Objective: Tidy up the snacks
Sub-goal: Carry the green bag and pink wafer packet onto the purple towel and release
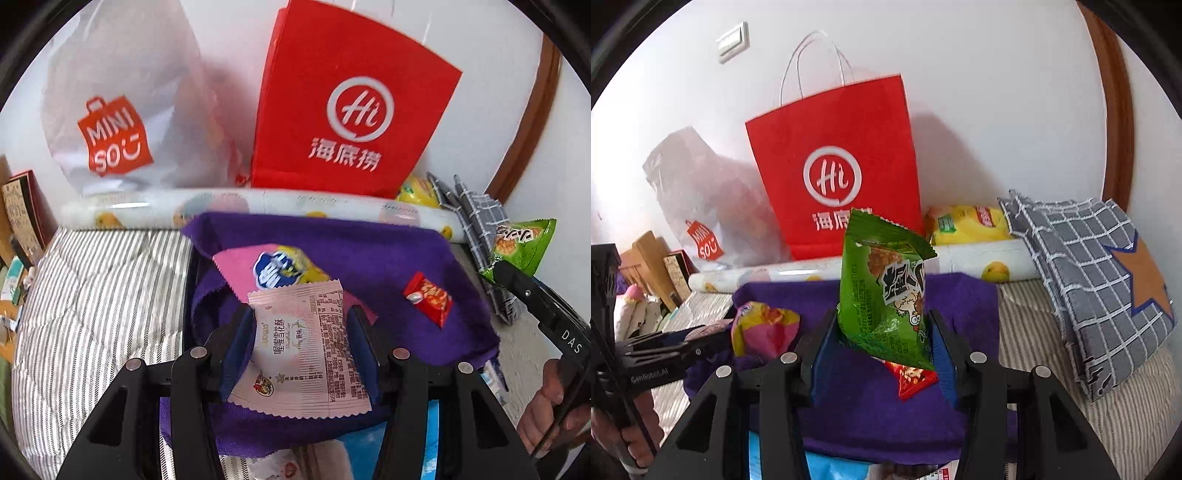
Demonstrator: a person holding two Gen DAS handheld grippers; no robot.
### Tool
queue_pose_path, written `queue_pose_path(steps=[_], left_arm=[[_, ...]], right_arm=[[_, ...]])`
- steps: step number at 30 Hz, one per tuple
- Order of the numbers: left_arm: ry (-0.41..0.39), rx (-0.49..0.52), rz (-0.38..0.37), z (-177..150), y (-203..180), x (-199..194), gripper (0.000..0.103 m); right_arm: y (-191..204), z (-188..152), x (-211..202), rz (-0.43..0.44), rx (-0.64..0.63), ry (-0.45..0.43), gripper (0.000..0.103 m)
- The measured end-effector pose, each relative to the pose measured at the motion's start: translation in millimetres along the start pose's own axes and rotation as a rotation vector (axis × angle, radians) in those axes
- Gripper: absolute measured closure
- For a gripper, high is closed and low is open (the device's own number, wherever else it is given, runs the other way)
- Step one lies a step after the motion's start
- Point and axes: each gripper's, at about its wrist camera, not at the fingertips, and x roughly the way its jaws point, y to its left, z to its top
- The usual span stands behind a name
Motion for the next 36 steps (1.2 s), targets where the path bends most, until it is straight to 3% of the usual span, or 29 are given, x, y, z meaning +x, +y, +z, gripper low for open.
queue_pose_path(steps=[4,21,36], left_arm=[[0.012,-0.006,0.014,-4,9,5,0.055],[0.059,-0.044,-0.002,-13,20,18,0.055],[0.079,-0.037,-0.005,-15,13,22,0.049]], right_arm=[[-10,-9,18,-0.008,0.029,0.065,0.058],[-13,-24,40,-0.051,0.013,0.147,0.058],[-8,-28,46,-0.060,-0.011,0.195,0.057]])
